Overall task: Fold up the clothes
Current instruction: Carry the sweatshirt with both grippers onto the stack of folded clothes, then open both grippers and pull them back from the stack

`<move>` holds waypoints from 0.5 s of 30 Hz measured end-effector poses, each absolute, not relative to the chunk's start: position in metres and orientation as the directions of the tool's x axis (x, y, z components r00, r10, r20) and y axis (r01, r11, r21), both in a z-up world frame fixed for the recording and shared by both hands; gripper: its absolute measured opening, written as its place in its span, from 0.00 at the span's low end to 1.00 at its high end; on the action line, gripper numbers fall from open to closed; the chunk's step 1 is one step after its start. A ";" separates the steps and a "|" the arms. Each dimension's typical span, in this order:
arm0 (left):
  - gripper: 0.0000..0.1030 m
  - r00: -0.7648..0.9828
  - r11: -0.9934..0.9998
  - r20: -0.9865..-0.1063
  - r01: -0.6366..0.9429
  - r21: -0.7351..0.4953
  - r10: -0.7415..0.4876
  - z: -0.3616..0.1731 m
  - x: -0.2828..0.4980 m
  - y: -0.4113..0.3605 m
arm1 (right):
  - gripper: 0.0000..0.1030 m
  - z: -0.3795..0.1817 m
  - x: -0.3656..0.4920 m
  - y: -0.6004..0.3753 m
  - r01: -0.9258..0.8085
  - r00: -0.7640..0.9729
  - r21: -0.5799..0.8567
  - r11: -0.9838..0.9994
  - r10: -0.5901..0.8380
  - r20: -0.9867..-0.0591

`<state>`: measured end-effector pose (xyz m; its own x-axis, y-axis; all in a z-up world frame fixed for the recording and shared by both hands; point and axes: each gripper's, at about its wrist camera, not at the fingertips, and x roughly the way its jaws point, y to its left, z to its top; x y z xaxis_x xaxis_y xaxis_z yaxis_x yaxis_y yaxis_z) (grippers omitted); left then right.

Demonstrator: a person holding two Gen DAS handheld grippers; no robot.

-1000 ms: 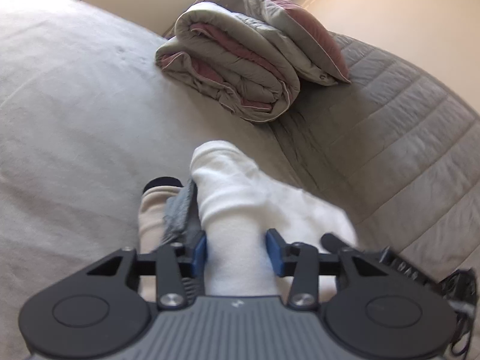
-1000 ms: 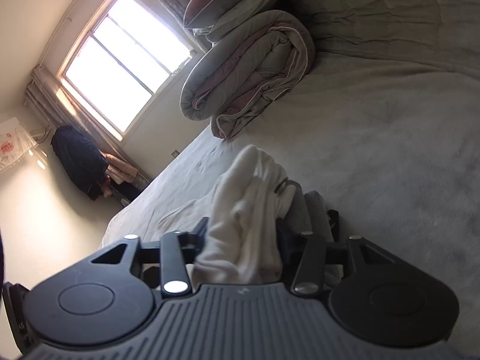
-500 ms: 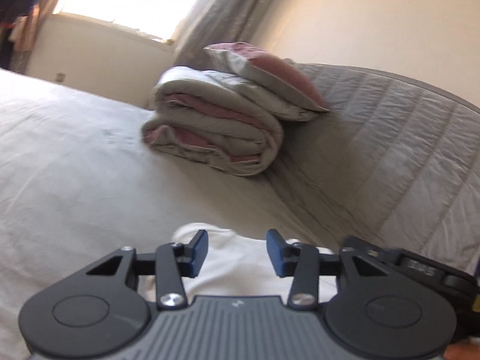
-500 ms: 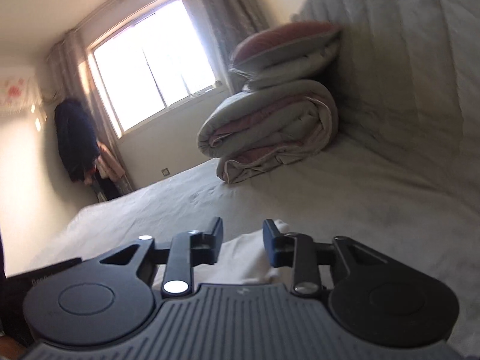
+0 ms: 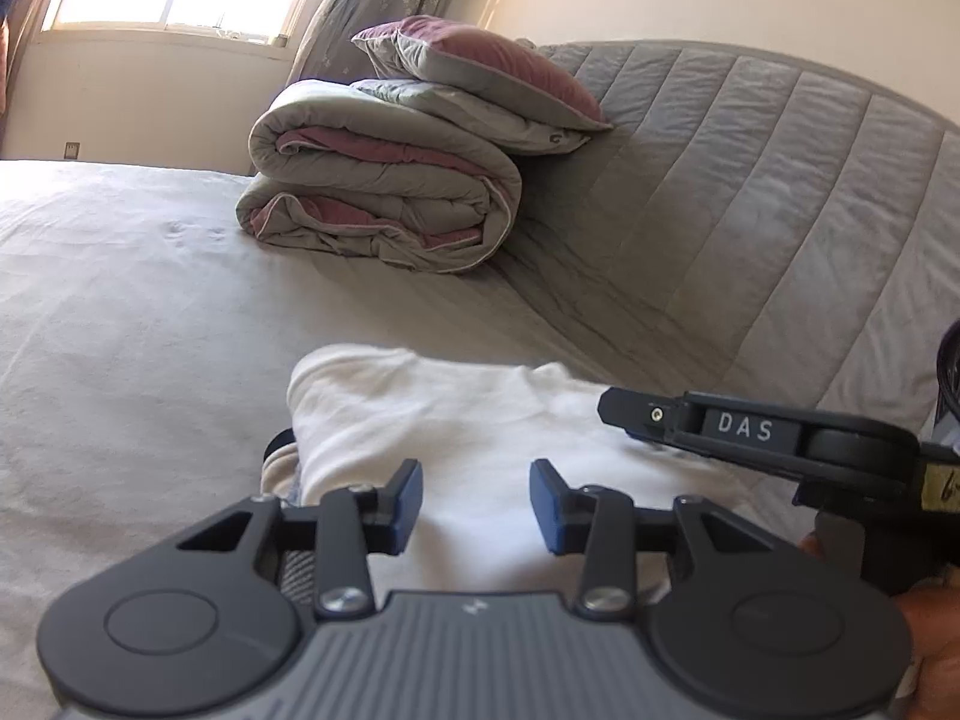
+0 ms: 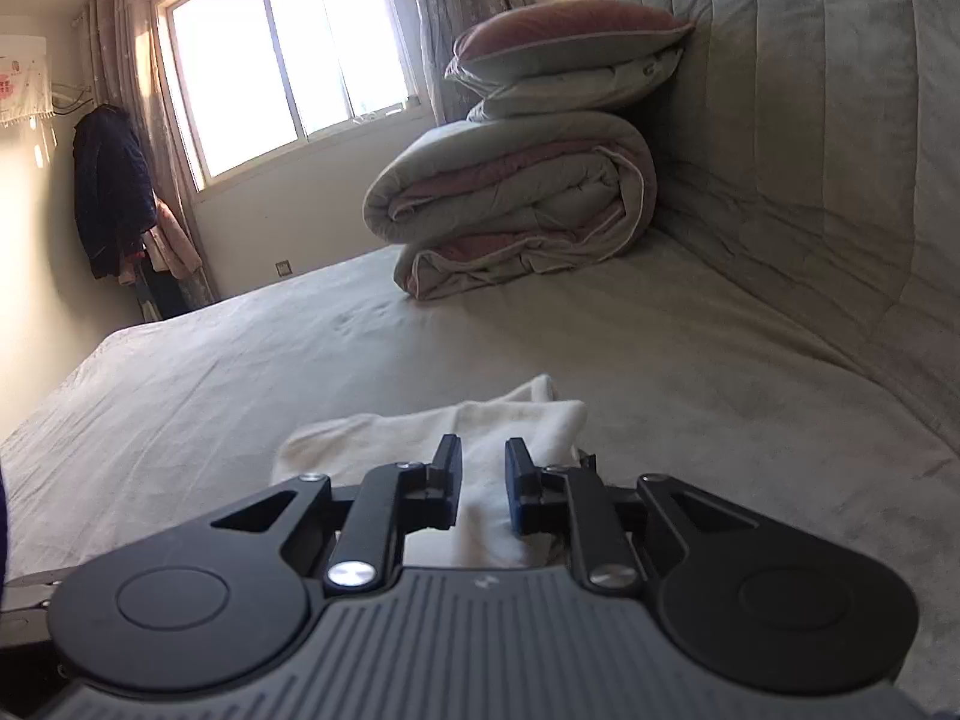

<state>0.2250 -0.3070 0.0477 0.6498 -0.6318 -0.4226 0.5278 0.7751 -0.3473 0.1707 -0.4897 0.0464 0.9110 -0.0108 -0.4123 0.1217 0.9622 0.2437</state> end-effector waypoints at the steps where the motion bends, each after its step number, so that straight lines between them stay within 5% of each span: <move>1: 0.43 0.649 0.777 -0.426 0.524 -0.350 -0.630 0.052 0.221 -0.304 | 0.23 0.051 0.167 -0.487 0.124 0.910 0.240 0.963 -0.014 -0.413; 4: 0.47 0.627 0.785 -0.472 0.505 -0.359 -0.620 0.064 0.208 -0.295 | 0.25 0.063 0.153 -0.478 0.146 0.898 0.237 0.960 -0.028 -0.440; 8: 0.50 0.621 0.809 -0.521 0.485 -0.333 -0.586 0.074 0.186 -0.279 | 0.45 0.074 0.131 -0.456 0.160 0.882 0.197 0.967 -0.051 -0.469; 15: 0.57 0.602 0.852 -0.608 0.424 -0.307 -0.518 0.083 0.153 -0.248 | 0.54 0.087 0.086 -0.417 0.191 0.853 0.174 0.966 -0.075 -0.517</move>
